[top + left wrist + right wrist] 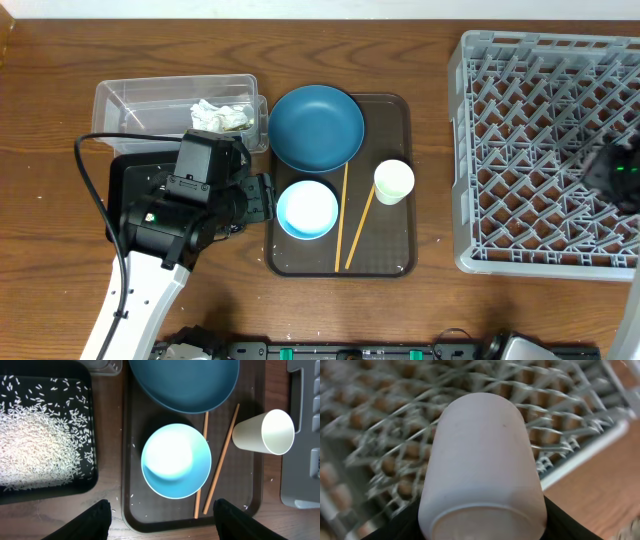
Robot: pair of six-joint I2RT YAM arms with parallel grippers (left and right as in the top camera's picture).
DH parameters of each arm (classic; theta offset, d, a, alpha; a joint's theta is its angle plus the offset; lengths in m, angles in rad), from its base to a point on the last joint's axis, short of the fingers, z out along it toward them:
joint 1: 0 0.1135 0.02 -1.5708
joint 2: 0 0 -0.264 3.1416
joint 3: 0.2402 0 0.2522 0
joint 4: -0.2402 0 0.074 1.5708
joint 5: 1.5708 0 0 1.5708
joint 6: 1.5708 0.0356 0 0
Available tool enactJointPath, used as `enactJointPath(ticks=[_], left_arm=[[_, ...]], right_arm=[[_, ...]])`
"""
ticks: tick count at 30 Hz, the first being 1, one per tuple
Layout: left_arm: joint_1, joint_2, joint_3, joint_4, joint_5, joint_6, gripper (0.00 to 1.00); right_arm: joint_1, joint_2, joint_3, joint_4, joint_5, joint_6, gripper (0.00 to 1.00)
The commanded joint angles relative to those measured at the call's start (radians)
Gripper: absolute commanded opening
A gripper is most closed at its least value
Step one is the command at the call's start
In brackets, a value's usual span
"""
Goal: Sort waste into correct bins and load items into the dishwasher rack
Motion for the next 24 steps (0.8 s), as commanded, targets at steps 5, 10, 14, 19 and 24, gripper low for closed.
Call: enactJointPath(ticks=[5, 10, 14, 19, 24], left_arm=[[0.004, 0.005, 0.008, -0.007, -0.02, 0.01, 0.68], [0.004, 0.01, 0.008, -0.007, -0.02, 0.009, 0.68], [0.004, 0.011, 0.008, -0.007, -0.02, 0.009, 0.68], [0.004, 0.011, 0.008, -0.007, -0.02, 0.009, 0.69], [0.004, 0.011, 0.008, -0.006, -0.02, 0.009, 0.69]], right_arm=[[-0.225, 0.082, 0.026, 0.069, 0.032, 0.128, 0.06], [-0.306, 0.144, 0.026, 0.113, -0.064, 0.133, 0.08], [-0.331, 0.212, 0.026, 0.117, -0.071, 0.133, 0.14], [-0.333, 0.296, 0.026, 0.129, -0.112, 0.132, 0.4], [-0.333, 0.319, 0.026, 0.144, -0.165, 0.132, 0.69]])
